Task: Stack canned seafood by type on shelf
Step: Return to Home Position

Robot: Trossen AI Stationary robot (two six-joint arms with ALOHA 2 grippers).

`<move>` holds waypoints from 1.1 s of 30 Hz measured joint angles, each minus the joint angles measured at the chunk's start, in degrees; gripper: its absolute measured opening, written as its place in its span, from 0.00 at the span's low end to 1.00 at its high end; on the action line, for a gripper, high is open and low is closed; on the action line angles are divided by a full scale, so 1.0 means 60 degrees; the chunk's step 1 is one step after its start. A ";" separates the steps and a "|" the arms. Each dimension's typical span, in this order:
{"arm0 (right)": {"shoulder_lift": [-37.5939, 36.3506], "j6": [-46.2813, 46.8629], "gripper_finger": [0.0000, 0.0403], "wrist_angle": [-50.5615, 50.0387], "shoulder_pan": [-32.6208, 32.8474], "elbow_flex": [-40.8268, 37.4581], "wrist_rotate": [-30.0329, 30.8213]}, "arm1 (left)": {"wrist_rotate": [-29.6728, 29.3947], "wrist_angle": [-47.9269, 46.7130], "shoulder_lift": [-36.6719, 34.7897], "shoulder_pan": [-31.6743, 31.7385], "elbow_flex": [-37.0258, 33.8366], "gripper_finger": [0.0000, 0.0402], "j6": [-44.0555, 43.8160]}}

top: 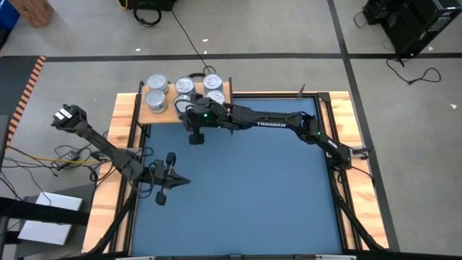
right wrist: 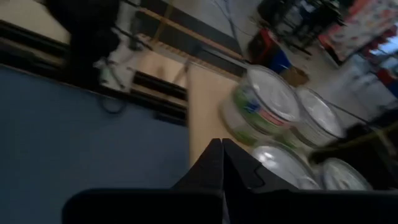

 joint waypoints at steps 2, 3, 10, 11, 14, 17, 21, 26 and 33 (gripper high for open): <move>0.0000 0.0047 0.01 -0.0014 0.0080 0.0000 -0.0290 | 0.0295 -0.0007 0.0001 0.0320 0.0004 0.00 0.0000; -0.0013 0.0134 0.01 0.0018 0.0111 0.0000 -0.0444 | 0.0528 0.0000 0.0001 0.0490 0.0004 0.00 0.0011; -0.0035 0.0383 0.00 0.0163 0.0337 -0.0189 -0.0992 | 0.2297 0.0511 0.0001 0.1828 0.0004 0.00 0.0334; -0.0057 0.0428 0.00 0.0342 0.0364 -0.0328 -0.0995 | 0.2500 0.0555 0.0000 0.2006 0.0004 0.00 0.0355; -0.0203 0.0560 0.00 0.0988 0.0423 -0.1013 -0.1000 | 0.3060 0.0580 -0.0002 0.2433 0.0004 0.00 0.0349; -0.0583 0.0742 0.00 0.1942 0.0445 -0.2062 -0.1022 | 0.3458 0.0746 -0.0002 0.2693 0.0004 0.00 0.0363; -0.1500 0.1044 0.00 0.3668 0.0483 -0.3941 -0.0996 | 0.3662 0.0781 -0.0075 0.2963 0.0004 0.00 0.0551; -0.3139 0.1547 0.00 0.5552 0.0487 -0.6790 -0.0919 | 0.3911 0.0572 -0.0223 0.3412 0.0097 0.00 0.0604; -0.5566 0.1967 0.00 0.7113 0.0529 -1.0325 -0.0900 | 0.4779 -0.0388 -0.0250 0.4518 0.0669 0.00 0.0694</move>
